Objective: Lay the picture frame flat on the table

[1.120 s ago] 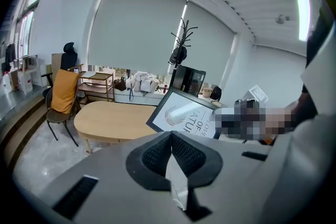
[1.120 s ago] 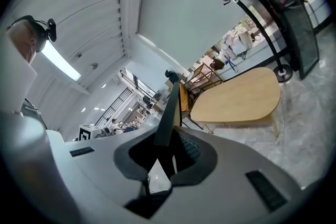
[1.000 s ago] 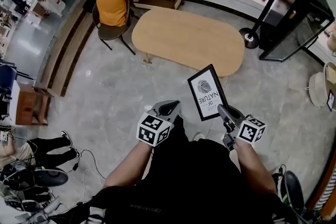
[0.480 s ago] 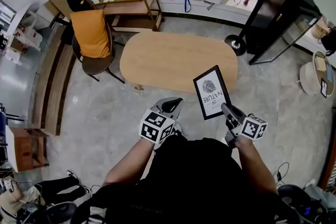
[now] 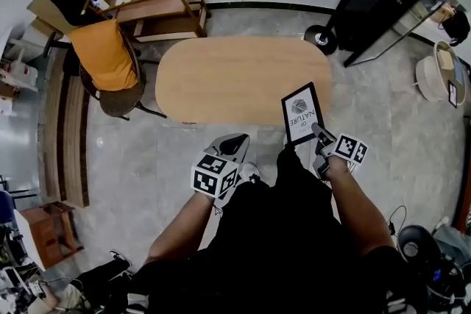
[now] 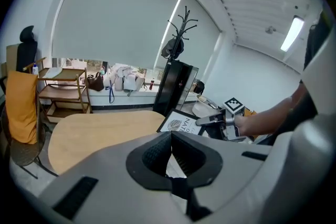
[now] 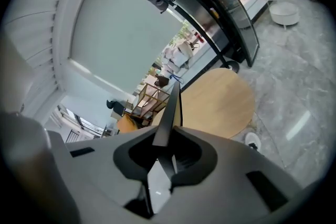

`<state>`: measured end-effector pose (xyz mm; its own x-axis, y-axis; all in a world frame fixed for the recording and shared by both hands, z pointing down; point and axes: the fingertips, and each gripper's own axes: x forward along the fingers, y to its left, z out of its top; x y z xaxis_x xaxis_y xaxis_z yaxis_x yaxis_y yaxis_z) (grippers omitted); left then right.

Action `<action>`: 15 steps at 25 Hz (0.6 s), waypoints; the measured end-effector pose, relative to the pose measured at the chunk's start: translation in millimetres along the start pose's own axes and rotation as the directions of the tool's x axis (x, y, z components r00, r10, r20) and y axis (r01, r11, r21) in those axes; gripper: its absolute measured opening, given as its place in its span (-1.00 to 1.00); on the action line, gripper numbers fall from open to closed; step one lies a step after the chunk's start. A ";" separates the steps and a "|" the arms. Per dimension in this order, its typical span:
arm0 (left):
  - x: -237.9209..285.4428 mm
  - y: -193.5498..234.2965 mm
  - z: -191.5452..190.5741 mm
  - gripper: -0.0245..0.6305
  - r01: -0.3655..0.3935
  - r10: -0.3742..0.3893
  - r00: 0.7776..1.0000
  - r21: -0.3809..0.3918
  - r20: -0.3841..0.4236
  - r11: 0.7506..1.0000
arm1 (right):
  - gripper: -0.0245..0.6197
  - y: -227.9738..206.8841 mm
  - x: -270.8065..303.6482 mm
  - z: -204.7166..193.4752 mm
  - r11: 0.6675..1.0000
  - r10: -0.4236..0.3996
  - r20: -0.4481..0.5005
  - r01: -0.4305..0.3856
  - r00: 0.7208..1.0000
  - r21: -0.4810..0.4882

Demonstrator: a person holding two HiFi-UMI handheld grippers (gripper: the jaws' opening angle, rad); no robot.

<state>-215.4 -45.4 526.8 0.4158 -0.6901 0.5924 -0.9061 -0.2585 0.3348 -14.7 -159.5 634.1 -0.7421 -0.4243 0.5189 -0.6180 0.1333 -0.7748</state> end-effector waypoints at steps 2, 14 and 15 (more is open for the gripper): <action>16.2 7.2 4.5 -0.91 -0.006 0.006 1.000 -0.001 -0.022 1.000 | -0.80 -27.3 25.7 10.2 0.998 -0.043 -0.006 0.043 0.999 0.034; 114.4 45.2 46.6 -0.91 -0.117 0.105 0.987 -0.095 -0.121 0.989 | -0.80 -166.7 184.3 87.9 0.951 -0.166 -0.091 0.184 0.982 0.250; 124.6 48.1 51.2 -0.91 -0.125 0.112 0.986 -0.101 -0.127 0.987 | -0.80 -173.1 199.5 96.6 0.948 -0.156 -0.082 0.173 0.984 0.267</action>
<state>-211.2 -178.4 579.2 0.3180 -0.6235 0.7142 -0.9385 -0.1003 0.3303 -30.7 -353.7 836.9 -0.6549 -0.3655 0.6614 -0.6449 -0.1858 -0.7413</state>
